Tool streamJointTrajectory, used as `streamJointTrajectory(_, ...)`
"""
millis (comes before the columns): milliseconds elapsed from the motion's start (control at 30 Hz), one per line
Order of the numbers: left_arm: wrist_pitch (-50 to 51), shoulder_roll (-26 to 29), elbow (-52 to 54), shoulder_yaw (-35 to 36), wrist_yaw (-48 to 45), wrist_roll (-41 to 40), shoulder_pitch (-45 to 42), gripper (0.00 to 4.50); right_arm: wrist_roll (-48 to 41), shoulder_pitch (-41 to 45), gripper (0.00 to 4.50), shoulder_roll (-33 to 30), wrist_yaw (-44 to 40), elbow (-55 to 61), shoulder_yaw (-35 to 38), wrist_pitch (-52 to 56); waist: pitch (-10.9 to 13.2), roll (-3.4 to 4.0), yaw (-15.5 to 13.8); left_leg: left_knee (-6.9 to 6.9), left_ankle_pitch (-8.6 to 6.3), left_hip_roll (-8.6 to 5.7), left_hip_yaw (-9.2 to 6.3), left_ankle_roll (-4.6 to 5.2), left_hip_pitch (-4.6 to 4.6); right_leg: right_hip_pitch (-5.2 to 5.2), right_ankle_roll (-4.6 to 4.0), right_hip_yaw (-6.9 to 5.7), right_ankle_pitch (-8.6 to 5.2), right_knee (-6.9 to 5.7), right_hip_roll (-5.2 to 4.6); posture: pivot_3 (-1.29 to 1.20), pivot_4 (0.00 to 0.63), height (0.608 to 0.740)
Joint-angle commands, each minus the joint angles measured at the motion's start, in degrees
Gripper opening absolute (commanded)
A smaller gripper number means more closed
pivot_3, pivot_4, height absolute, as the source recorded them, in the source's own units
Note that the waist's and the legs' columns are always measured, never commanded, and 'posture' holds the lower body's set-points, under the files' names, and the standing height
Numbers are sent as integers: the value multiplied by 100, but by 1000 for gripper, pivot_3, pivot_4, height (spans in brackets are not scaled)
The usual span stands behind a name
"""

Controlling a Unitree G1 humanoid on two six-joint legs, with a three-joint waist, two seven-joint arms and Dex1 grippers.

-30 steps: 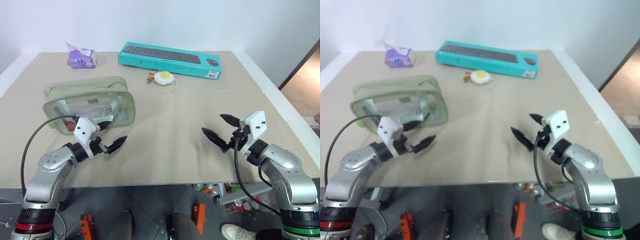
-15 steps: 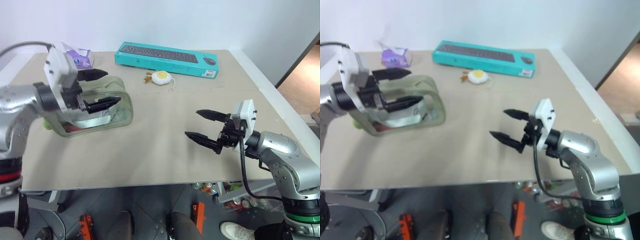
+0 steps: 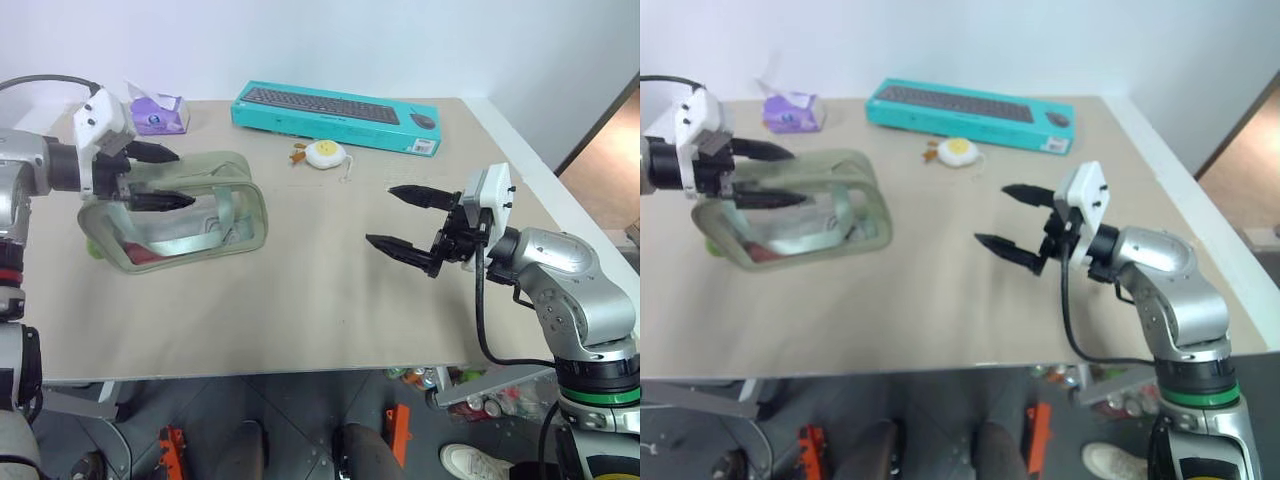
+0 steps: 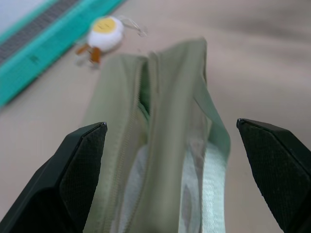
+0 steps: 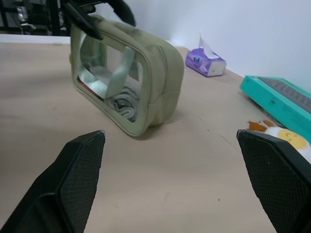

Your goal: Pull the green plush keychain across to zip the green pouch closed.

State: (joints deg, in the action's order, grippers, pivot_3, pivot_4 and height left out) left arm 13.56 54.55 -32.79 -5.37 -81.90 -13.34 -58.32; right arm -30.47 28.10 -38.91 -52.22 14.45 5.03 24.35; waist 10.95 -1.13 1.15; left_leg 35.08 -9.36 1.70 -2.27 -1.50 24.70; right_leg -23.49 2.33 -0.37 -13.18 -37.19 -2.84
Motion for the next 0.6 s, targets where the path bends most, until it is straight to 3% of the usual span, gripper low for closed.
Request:
streamJointTrajectory(33,-91,-60,-236,-175,-294,280,-215,3933,53,10,4500,-10,3,91,92,-178,0,0,0,0,0,1,0,0,0,-1,0,0,0,-1,1,0,150,740)
streamJointTrajectory(433,-839,-264,-1047,-390,-504,1017,-750,48,222,-181,4500,-36,96,103,167,-327,0,0,3,2,0,5,7,0,-4,-2,0,8,0,-9,5,0,150,740)
streamJointTrajectory(600,-1077,-437,-1133,-351,-410,1129,-852,48,267,-198,4500,-43,159,99,182,-353,0,0,1,8,0,5,8,0,-5,1,1,10,1,-9,4,0,150,740)
